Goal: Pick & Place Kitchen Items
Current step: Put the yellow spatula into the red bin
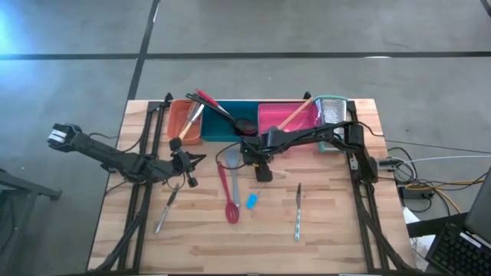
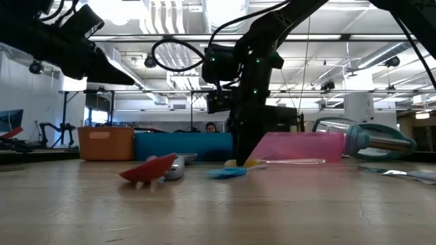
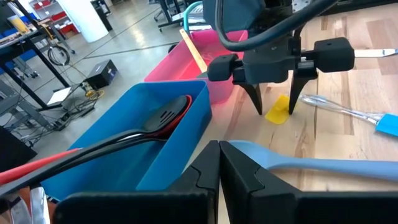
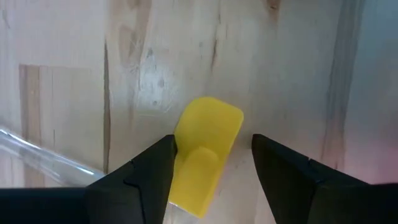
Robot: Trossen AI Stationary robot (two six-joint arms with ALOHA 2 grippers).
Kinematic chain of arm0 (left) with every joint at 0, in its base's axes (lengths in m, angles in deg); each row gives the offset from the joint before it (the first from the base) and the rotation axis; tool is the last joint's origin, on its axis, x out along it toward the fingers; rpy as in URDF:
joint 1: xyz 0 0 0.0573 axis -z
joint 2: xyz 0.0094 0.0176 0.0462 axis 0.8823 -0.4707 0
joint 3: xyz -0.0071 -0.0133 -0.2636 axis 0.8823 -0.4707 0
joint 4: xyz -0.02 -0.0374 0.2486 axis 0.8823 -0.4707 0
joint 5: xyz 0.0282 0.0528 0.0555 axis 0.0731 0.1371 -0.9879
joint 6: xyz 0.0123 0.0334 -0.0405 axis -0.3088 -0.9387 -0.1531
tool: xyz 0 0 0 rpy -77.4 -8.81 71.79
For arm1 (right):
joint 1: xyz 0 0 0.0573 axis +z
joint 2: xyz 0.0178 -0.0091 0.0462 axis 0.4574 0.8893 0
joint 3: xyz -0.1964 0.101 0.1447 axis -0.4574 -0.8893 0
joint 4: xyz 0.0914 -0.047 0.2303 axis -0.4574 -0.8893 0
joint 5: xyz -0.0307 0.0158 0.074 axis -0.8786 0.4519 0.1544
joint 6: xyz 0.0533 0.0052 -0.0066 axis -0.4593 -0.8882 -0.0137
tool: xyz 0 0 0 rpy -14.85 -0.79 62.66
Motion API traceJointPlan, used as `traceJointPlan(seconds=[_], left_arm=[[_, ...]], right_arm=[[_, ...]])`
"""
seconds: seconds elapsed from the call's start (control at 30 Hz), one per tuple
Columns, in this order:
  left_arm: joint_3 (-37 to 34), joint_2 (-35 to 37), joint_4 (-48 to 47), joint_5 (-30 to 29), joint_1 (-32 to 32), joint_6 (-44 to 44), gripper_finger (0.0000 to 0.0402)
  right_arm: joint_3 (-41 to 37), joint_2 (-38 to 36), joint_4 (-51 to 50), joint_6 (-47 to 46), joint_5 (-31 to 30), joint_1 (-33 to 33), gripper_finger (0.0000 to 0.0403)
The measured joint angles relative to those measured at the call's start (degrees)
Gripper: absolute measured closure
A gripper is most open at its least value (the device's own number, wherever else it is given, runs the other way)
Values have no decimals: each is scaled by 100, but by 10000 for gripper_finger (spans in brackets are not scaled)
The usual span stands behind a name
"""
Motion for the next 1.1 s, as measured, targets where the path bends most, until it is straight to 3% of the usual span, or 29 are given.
traceJointPlan(seconds=[0.17,0.3,0.4,0.87,1.1], left_arm=[[-7,0,0,-1,-2,0,390],[-7,0,2,-1,-4,-2,390],[-7,0,2,-18,-4,-2,390],[-7,0,5,-23,-2,-173,390],[-3,7,6,-23,-2,-176,390]], right_arm=[[-7,-16,-54,-268,2,6,244],[-2,-16,-132,-293,46,6,318],[48,-38,-180,-249,408,-10,376],[1519,-150,-1795,205,520,37,388],[1982,-440,-2365,738,-260,17,389]])
